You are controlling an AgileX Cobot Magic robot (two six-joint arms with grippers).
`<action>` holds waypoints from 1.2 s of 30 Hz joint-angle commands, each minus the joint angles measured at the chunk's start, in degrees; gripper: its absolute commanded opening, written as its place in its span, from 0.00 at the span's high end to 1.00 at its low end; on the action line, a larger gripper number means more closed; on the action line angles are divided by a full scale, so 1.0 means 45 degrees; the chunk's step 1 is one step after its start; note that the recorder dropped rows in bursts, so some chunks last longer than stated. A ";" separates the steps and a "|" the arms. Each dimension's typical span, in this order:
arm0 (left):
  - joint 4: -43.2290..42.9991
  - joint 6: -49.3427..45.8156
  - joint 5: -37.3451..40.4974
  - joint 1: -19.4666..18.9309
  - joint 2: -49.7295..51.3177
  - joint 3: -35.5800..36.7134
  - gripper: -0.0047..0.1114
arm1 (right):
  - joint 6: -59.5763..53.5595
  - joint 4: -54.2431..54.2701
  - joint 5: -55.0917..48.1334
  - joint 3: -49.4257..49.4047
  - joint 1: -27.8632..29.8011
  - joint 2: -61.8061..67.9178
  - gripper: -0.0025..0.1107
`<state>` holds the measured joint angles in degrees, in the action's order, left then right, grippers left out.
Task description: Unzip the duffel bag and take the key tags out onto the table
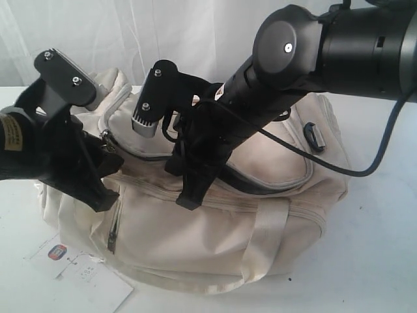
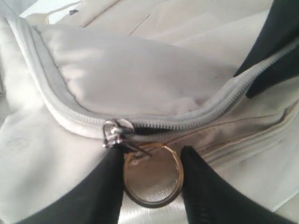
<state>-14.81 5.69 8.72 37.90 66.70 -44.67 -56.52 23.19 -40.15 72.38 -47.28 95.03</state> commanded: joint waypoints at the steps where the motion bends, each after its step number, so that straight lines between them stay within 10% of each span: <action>1: 0.0044 0.0121 0.0048 -0.0027 -0.0583 -0.0016 0.86 | 0.0060 -0.0230 -0.0547 -0.0107 0.0115 -0.0056 0.98; 36: -0.1802 0.0082 -0.0501 -0.2204 0.0210 -0.1369 0.96 | 0.0060 -0.0173 -0.1481 -0.0107 0.0115 -0.0056 0.98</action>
<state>-21.07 6.15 8.68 28.57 66.45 -49.99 -56.52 24.19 -41.67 72.38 -47.28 95.03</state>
